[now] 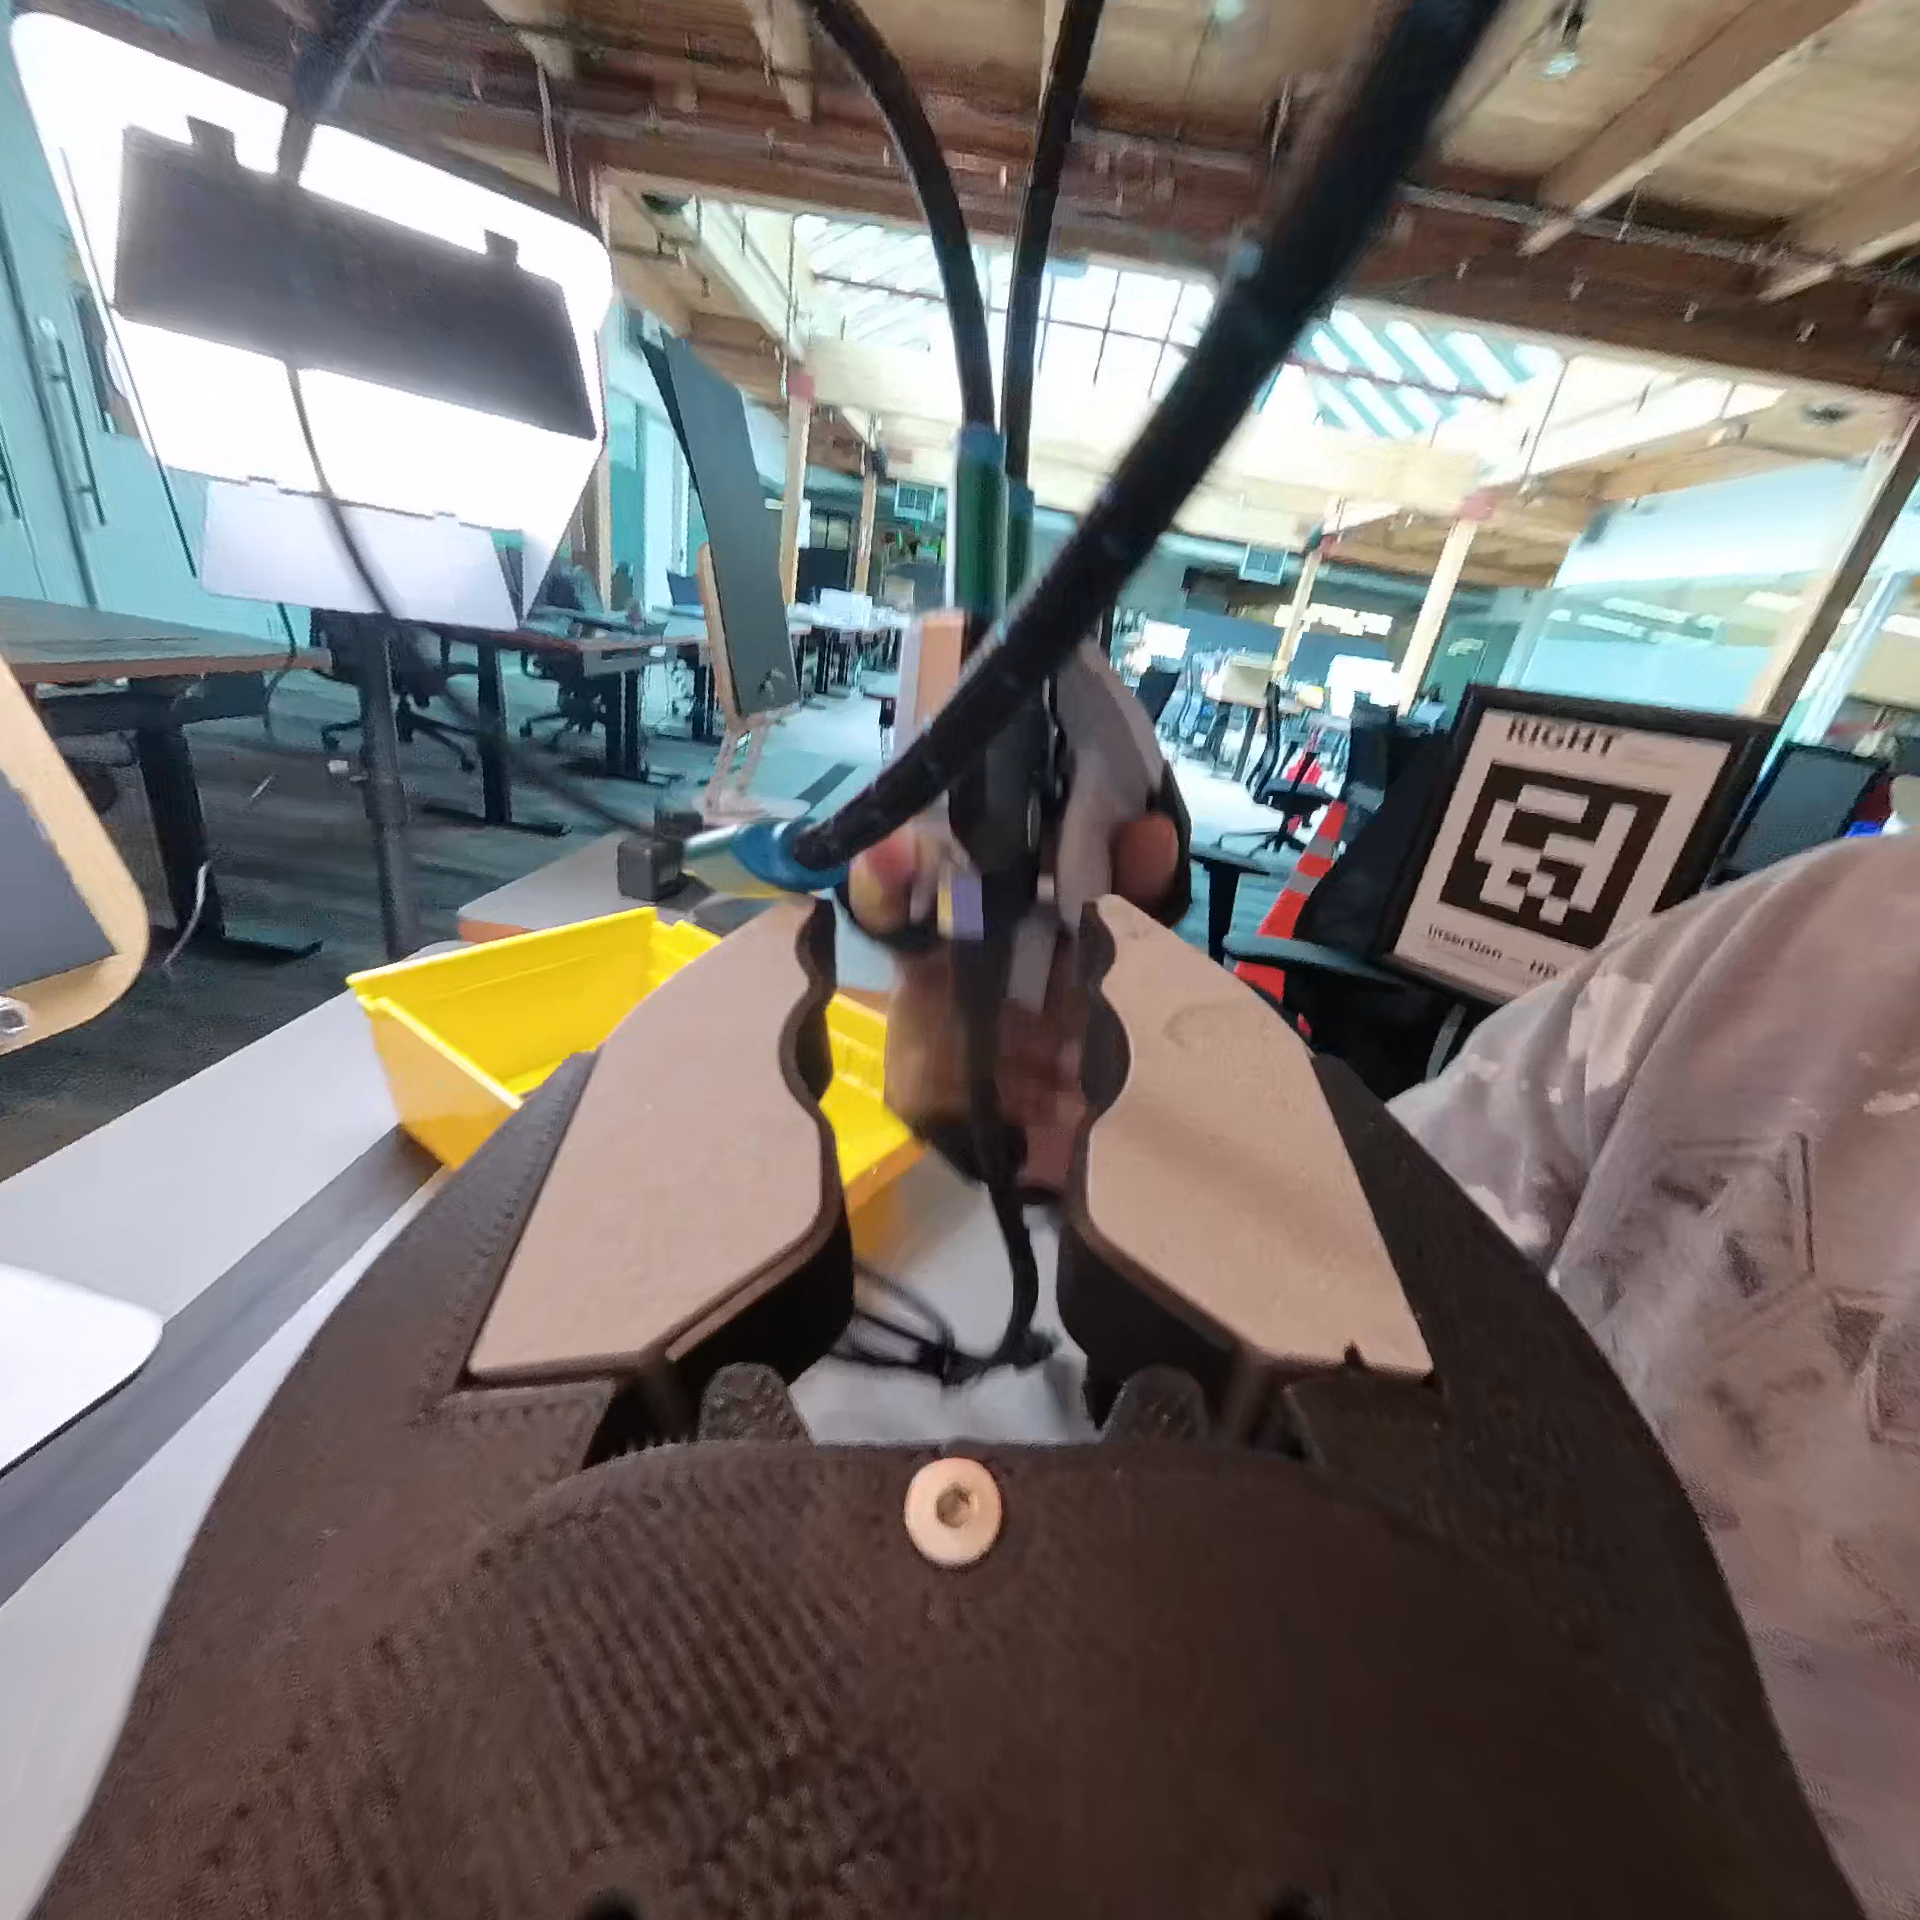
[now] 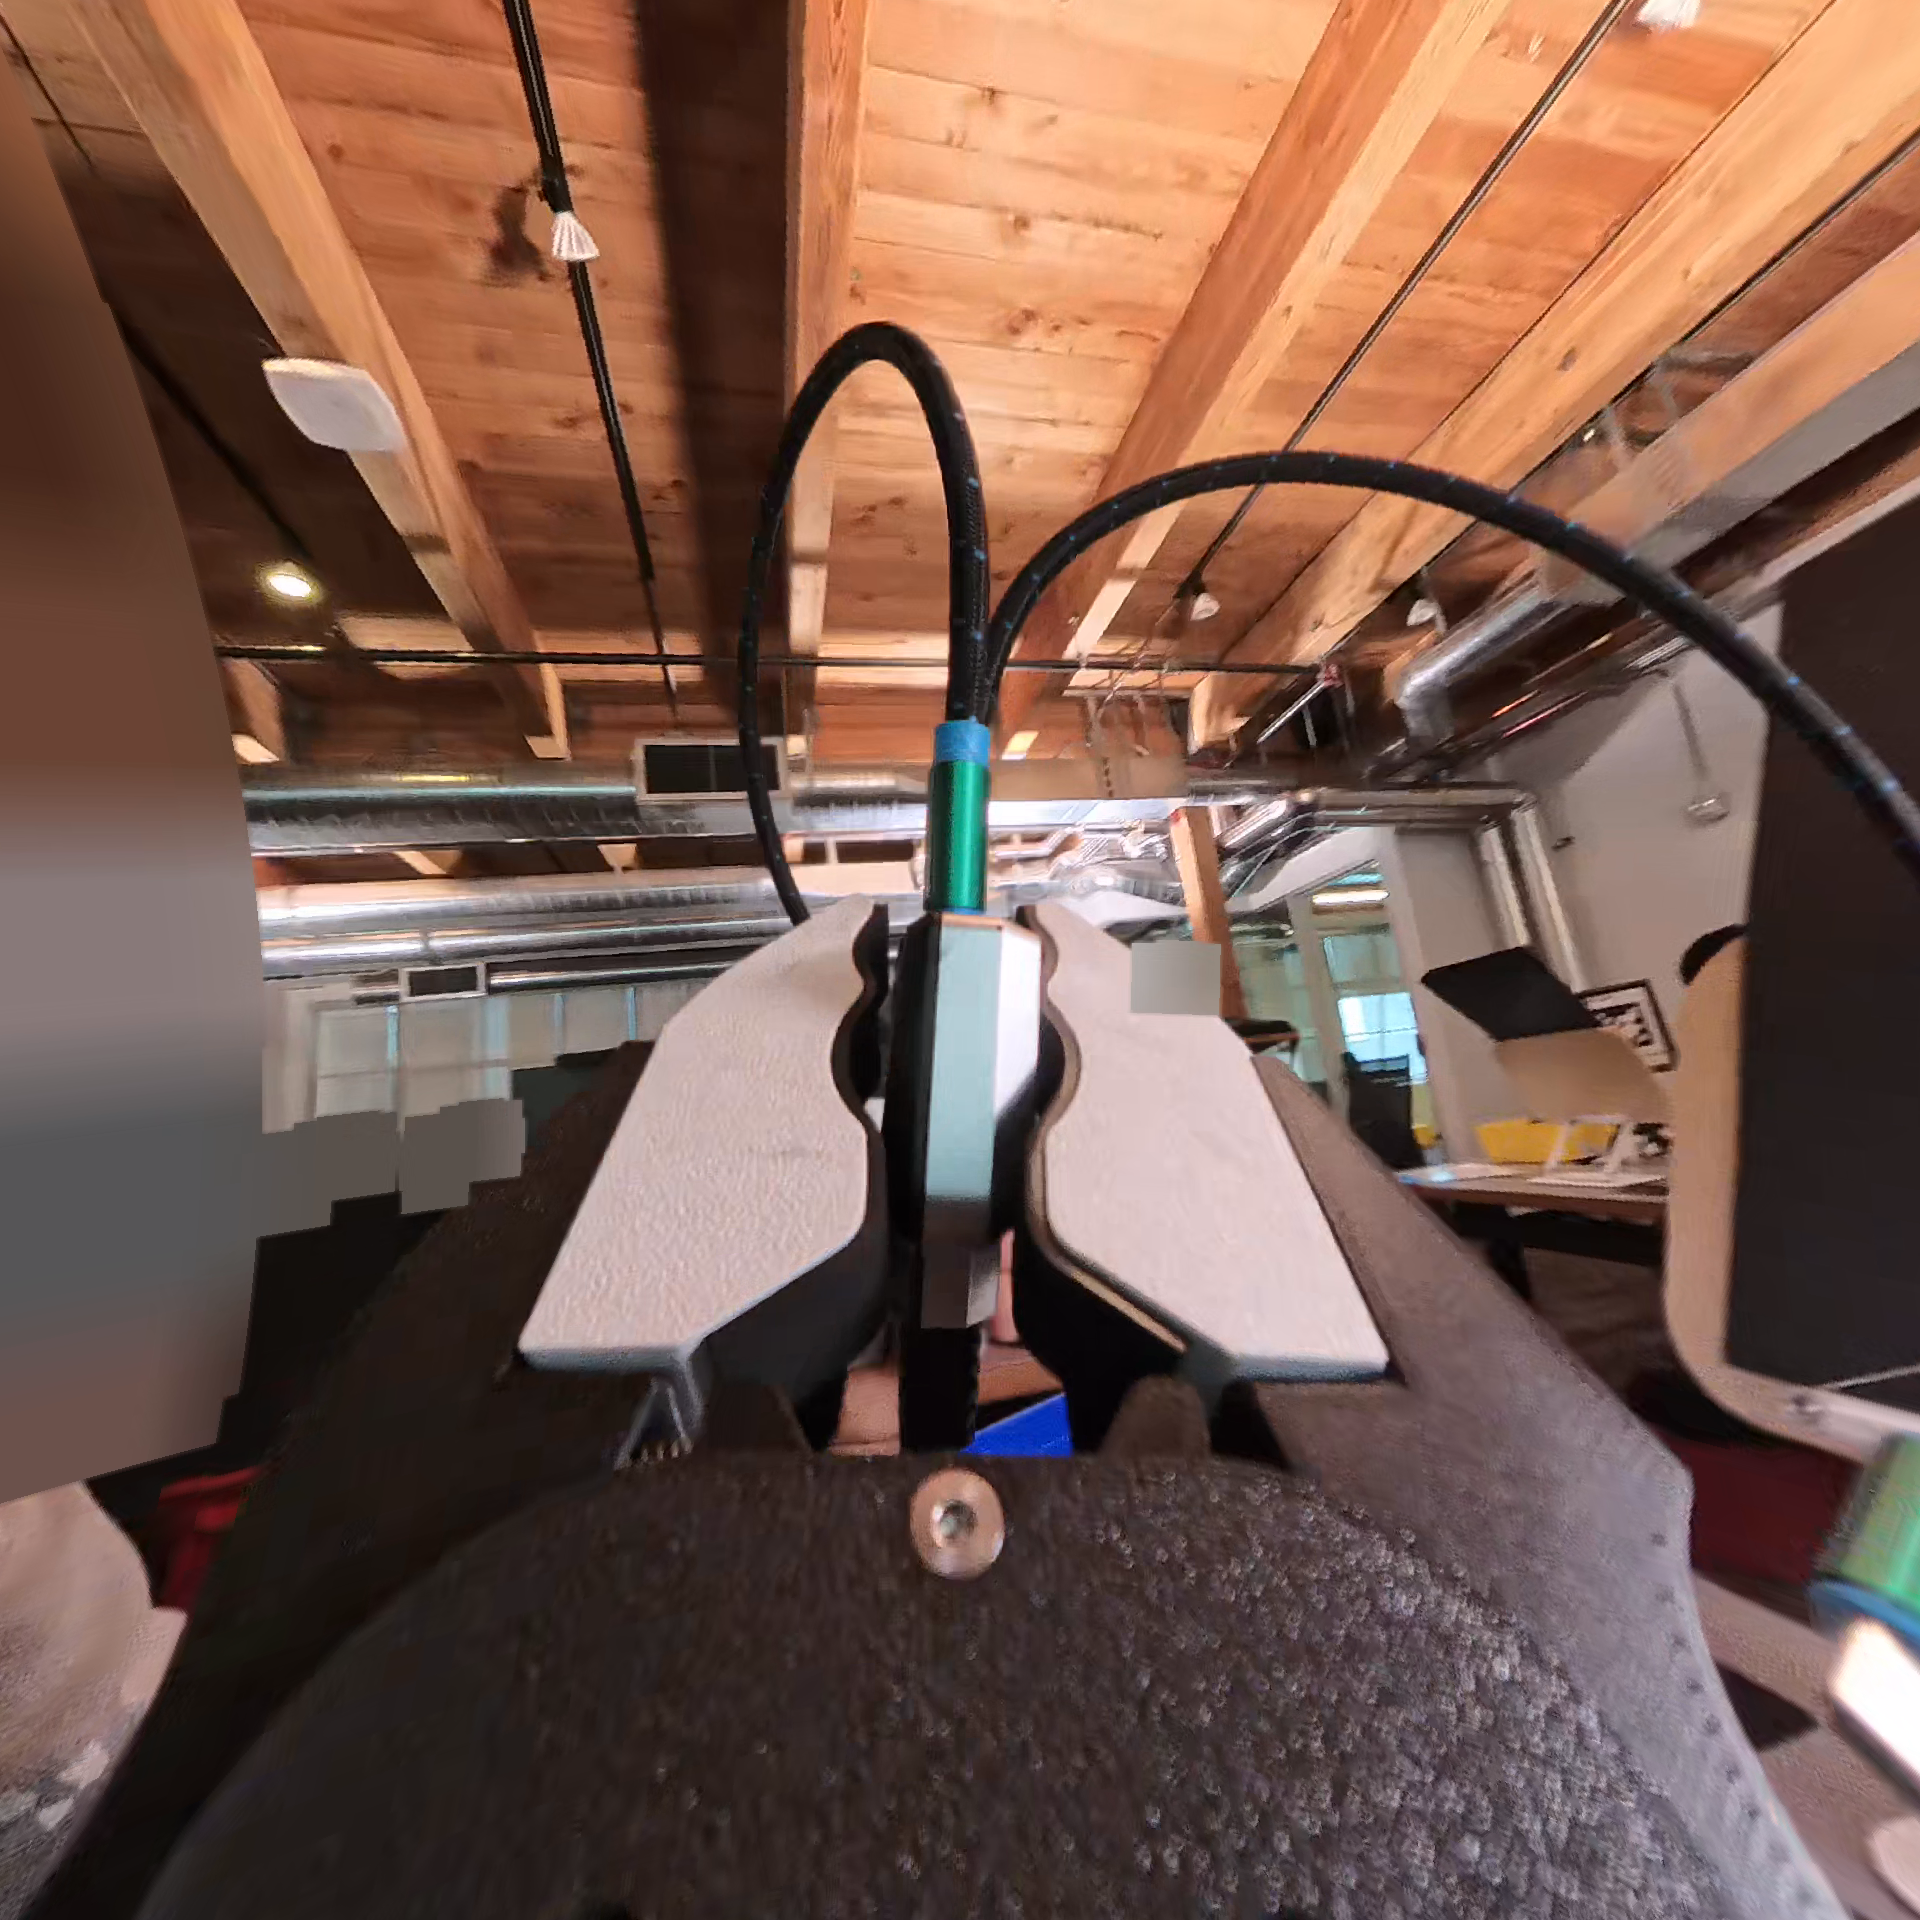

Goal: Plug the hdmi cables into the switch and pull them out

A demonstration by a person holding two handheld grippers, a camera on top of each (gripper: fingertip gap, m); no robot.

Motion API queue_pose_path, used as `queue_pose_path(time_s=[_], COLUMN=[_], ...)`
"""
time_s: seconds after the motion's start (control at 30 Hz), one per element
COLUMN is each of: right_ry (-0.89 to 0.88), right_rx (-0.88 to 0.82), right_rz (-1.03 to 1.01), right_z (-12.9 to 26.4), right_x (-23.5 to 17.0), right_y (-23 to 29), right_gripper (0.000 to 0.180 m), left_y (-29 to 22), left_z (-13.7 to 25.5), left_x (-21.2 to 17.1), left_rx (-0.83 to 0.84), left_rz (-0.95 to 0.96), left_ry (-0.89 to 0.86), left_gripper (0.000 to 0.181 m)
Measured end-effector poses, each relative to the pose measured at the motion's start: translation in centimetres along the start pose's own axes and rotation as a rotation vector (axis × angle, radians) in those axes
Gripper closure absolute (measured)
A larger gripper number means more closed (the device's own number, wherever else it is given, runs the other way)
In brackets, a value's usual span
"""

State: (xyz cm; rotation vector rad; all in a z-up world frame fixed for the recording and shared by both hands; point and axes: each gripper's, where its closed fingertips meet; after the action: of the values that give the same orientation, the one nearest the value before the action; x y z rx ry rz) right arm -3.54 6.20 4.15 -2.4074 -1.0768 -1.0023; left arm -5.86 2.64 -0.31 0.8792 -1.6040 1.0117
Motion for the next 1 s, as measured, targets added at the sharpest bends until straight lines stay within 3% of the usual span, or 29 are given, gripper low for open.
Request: queue_pose_path(time_s=[0.07, 0.23, 0.37, 0.5, 0.63, 0.77, 1.0], right_ry=[0.036, 0.143, 0.365, 0.599, 0.777, 0.729, 0.251], right_rx=[0.019, 0.050, 0.127, 0.186, 0.203, 0.198, 0.052], right_rz=[-0.018, -0.070, -0.160, -0.085, -0.142, -0.143, -0.325], right_z=[-0.4, -0.7, -0.2, 0.9, 1.7, 1.5, 1.9], right_x=[-2.3, -5.5, -7.4, -8.9, -11.6, -12.6, -9.9], right_y=[0.2, 0.2, 0.3, 1.5, 2.3, 1.8, -2.8], right_gripper=[0.157, 0.156, 0.157, 0.155, 0.158, 0.158, 0.159], left_y=[0.6, 0.6, 0.9, 0.7, 0.2, 0.8, 3.3], left_z=[-0.9, 0.3, 1.0, 2.5, 2.8, 3.1, 4.3], left_x=[-0.5, 0.3, -0.1, -2.2, -3.9, -4.4, 0.8], left_rx=[0.013, -0.045, -0.007, -0.006, 0.006, 0.027, 0.169], left_rz=[0.040, 0.077, 0.037, 0.018, -0.017, -0.021, 0.008], left_ry=[-0.015, -0.056, 0.048, 0.264, 0.398, 0.424, 0.120], left_gripper=[0.136, 0.156, 0.160, 0.160, 0.160, 0.160, 0.151])
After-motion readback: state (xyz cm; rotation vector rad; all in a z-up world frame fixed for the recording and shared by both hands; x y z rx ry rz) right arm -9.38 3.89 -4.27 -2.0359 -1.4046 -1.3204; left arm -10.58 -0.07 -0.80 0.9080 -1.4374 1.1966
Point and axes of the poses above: each gripper's, where its closed fingertips meet, z back along the fingers, x out of its top, y = z × x across the jaws, and after that the axes turned 10 degrees about x, right-handed
